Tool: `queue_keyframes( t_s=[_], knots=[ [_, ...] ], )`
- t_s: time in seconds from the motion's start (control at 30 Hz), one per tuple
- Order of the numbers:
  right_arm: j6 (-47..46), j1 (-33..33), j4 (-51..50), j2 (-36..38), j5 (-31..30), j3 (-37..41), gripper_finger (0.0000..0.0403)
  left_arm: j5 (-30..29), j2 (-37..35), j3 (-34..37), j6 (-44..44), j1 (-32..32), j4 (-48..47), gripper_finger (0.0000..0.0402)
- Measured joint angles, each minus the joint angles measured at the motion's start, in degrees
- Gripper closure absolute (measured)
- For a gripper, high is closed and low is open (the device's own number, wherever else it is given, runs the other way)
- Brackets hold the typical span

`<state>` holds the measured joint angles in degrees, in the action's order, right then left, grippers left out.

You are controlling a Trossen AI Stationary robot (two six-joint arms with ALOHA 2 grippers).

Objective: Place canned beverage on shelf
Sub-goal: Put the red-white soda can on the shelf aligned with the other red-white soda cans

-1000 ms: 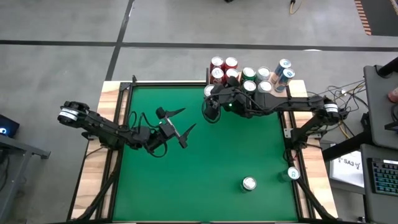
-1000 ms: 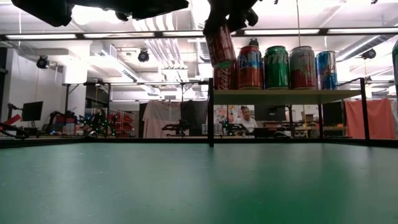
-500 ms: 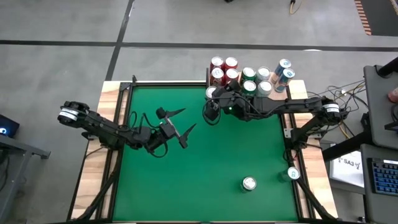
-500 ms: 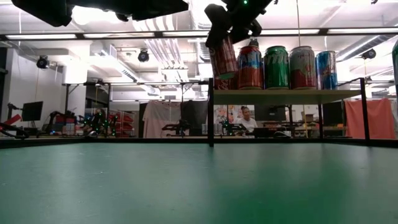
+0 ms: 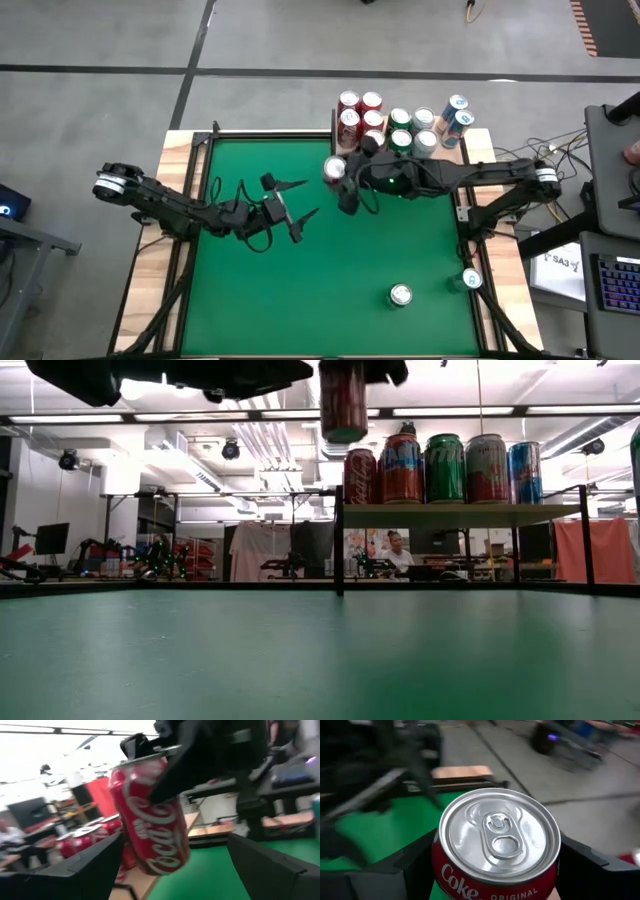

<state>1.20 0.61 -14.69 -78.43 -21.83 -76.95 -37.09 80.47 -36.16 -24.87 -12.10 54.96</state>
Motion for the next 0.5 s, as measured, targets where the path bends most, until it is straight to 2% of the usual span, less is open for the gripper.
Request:
queue_keyframes(
  t_s=[0.13,0.27,0.3,0.43,0.5],
  knots=[
    [3.93,-2.72,-1.77,1.97,7.82,0.13,0.0109,9.68,-0.02,0.00,5.80,1.94,-0.86,0.0063],
    [5.65,-5.95,-1.56,2.82,9.82,0.13,0.0109,26.95,-0.07,-0.34,13.20,5.22,-1.81,0.0063],
    [6.02,-6.63,-1.71,2.82,9.89,0.13,0.0109,29.26,-0.07,-0.50,15.02,6.01,-2.09,0.0063],
    [6.41,-8.53,-1.27,1.87,9.16,0.18,0.0109,30.90,0.22,-0.50,19.42,8.38,-2.51,0.0063],
    [6.57,-8.88,-0.77,1.37,9.18,0.18,0.0109,35.55,0.52,-0.39,19.94,9.21,-3.55,0.0063]
  ],
)
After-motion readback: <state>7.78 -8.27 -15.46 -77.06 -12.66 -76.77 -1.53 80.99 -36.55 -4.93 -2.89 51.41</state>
